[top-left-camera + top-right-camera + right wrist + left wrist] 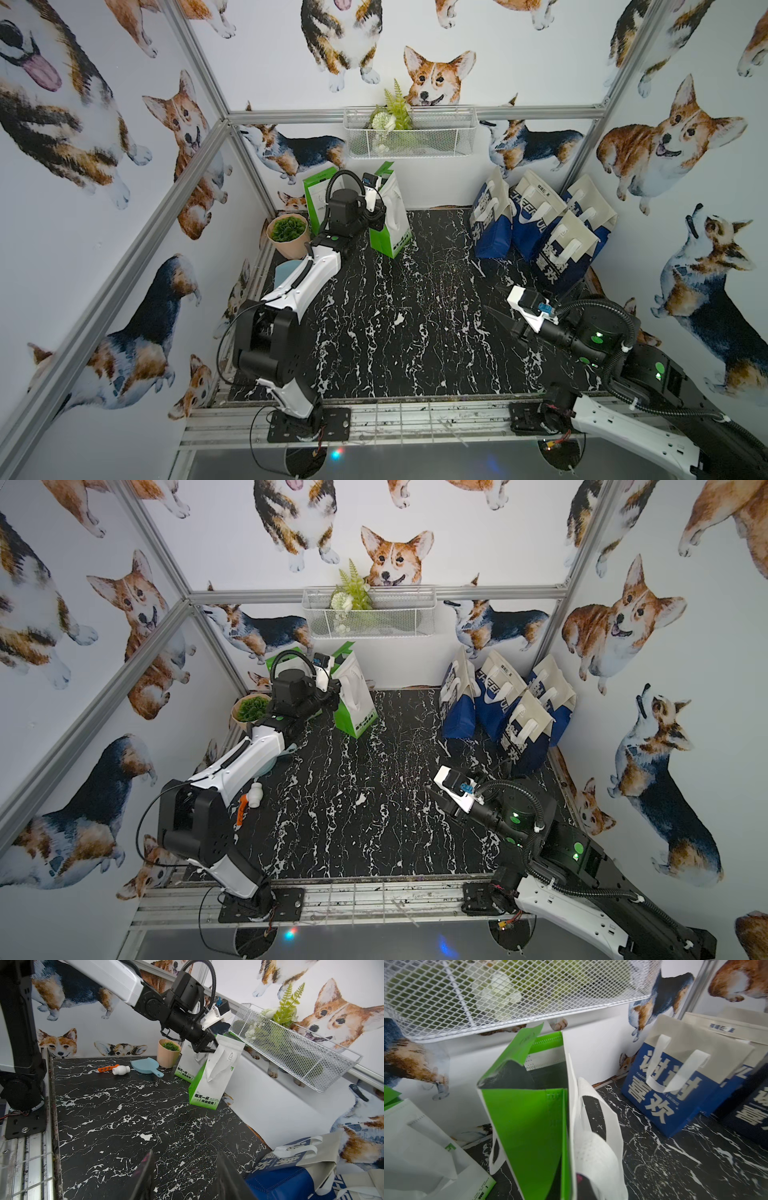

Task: Open the takeout bag
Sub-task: Place the takeout bag at the center of the board.

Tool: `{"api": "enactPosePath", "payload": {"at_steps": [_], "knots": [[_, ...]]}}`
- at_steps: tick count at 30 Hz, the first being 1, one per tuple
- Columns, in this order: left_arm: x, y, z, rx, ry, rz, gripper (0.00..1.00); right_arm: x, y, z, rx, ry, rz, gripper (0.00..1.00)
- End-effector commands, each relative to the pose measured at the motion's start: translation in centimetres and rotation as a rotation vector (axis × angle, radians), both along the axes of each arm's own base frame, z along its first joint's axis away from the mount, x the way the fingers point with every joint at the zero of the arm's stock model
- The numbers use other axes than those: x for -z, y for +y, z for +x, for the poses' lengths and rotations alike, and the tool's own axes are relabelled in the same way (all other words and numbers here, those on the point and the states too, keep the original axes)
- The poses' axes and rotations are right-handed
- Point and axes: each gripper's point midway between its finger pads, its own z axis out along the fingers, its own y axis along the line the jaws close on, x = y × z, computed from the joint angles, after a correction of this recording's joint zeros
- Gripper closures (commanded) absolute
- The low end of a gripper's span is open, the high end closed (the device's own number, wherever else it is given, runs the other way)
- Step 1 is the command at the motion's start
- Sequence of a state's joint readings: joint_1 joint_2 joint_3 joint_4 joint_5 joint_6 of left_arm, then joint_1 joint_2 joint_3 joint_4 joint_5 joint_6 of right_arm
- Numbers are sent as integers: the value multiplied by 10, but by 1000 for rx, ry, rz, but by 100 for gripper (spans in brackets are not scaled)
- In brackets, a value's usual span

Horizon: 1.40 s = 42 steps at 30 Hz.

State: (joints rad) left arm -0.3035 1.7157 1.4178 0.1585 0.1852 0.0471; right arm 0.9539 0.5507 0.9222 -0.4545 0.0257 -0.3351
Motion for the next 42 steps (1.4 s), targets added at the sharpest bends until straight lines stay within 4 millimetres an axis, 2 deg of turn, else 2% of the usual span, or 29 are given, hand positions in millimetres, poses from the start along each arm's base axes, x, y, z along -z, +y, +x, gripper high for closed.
{"api": "enactPosePath", "payload": {"at_steps": [1,6,15,21,27,30,31,33,35,38,40,42], "knots": [[-28,8,28,-60,-142,-3,100,-7,2,-1,-7,2,33,51],[-8,20,62,-128,-139,60,100,-6,4,-2,-12,3,28,51],[5,33,104,-148,-149,163,100,5,9,2,-11,25,-5,51],[18,53,113,-200,-137,214,100,7,11,3,-8,30,-12,51],[40,78,116,-257,-96,253,100,9,12,4,-9,34,-19,51],[43,79,112,-244,-93,243,100,10,13,5,-8,37,-23,51],[42,75,109,-222,-96,234,96,10,13,5,-6,36,-23,51],[39,67,103,-170,-99,215,71,10,13,5,-5,39,-22,51],[36,59,96,-123,-96,188,55,9,13,5,-5,38,-19,50],[29,52,84,-78,-89,149,41,7,11,5,-1,33,-13,50],[27,52,76,-80,-58,112,33,6,11,6,5,34,-7,41],[27,55,65,-97,2,61,30,4,10,6,9,29,8,38]]}}
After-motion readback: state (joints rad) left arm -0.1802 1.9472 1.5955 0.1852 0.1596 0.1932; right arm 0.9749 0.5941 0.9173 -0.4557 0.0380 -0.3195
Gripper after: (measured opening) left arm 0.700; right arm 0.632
